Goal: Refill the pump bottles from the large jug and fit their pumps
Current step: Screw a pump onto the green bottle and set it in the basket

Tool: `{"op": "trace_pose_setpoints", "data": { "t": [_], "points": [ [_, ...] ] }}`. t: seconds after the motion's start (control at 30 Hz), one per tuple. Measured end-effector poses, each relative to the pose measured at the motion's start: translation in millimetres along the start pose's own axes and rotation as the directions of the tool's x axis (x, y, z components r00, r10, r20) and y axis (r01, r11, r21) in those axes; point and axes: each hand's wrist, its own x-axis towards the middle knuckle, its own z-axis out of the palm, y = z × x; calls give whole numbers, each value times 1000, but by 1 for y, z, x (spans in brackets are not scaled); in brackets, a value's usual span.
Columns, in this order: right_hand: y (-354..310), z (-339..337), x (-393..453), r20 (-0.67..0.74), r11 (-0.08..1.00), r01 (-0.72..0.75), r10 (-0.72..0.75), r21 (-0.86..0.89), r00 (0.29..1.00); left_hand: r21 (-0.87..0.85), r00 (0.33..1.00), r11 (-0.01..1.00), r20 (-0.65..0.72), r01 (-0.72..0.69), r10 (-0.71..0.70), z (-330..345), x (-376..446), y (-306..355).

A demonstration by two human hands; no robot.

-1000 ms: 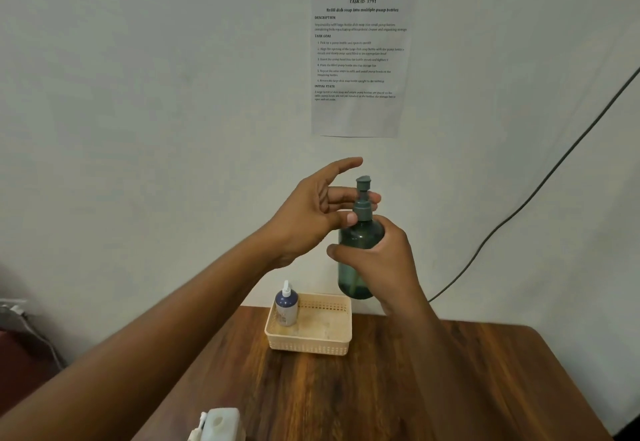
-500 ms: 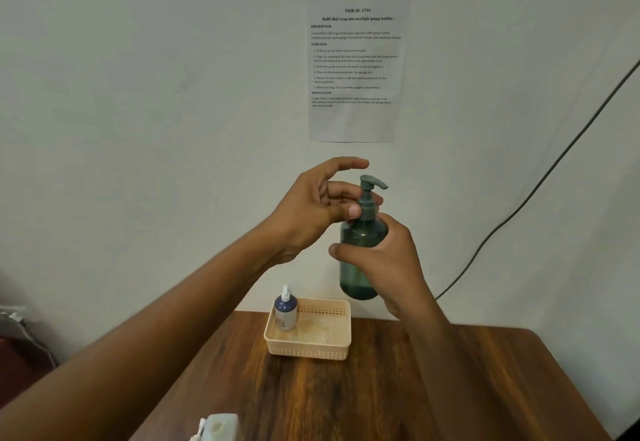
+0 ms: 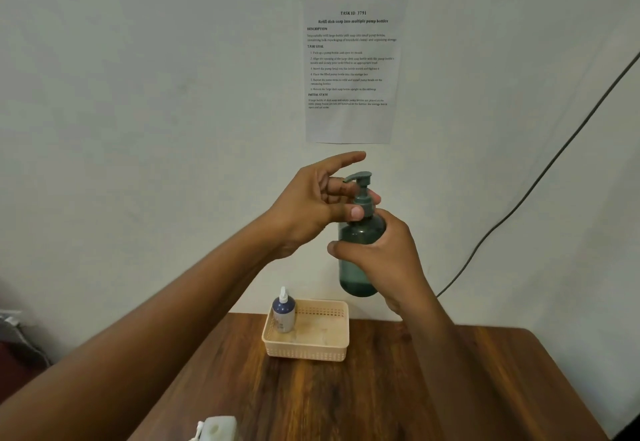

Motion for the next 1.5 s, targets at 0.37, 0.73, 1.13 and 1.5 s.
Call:
{"op": "trace_pose_setpoints", "data": {
  "t": [0.37,0.73,1.13,1.5],
  "points": [
    [4,-4,0,65,1000,17,-18,14,998,165,981,986,-183,-34,64,8,-3,-8],
    [13,-5,11,385,997,-23,-6,71,923,178,989,984,-146,18,8,-10,-10,-21],
    [71,40,48,371,981,-101,157,-165,915,558,942,804,-336,205,-7,-57,-47,-118],
    [167,106,88,267,920,-104,215,-377,939,868,982,461,-186,185,-43,-103,-54,-257]
  ]
}}
